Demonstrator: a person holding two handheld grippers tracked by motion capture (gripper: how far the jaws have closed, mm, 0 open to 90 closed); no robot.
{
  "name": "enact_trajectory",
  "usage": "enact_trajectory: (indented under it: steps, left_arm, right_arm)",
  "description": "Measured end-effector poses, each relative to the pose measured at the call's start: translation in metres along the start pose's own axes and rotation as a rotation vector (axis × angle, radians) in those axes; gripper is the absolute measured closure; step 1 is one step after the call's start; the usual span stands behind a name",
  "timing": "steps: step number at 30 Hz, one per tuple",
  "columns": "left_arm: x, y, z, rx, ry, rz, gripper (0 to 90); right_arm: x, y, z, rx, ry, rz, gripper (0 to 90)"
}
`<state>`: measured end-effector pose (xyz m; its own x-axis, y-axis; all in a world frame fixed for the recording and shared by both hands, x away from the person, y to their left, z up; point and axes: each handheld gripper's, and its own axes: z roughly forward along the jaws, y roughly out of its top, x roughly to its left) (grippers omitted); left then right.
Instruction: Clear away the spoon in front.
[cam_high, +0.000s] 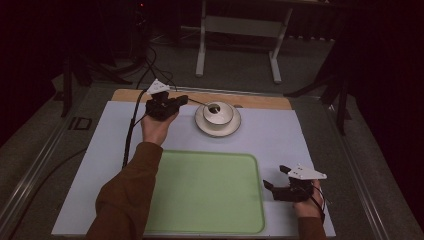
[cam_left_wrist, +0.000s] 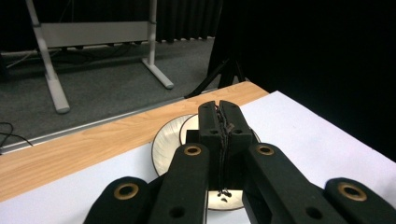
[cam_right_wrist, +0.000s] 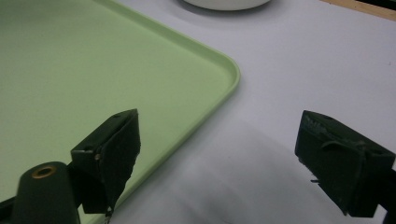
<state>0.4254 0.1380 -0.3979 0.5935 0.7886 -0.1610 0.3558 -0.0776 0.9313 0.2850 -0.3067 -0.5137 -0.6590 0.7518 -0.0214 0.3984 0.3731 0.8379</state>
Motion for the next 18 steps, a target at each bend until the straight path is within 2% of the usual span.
enact_trajectory:
  steps: [4,13,18]
  left_arm:
    - [0.003,0.000,-0.010,-0.009,0.007,-0.002,89.3]
    - [0.021,-0.004,-0.040,-0.035,0.039,-0.046,89.3]
    - [0.026,-0.007,-0.057,-0.041,0.052,-0.042,89.3]
  right_arm:
    - [0.000,0.000,0.000,0.000,-0.001,0.000,13.9]
    - [0.000,0.000,0.000,-0.001,-0.004,0.001,13.9]
    - [0.000,0.000,0.000,0.000,-0.005,0.001,13.9]
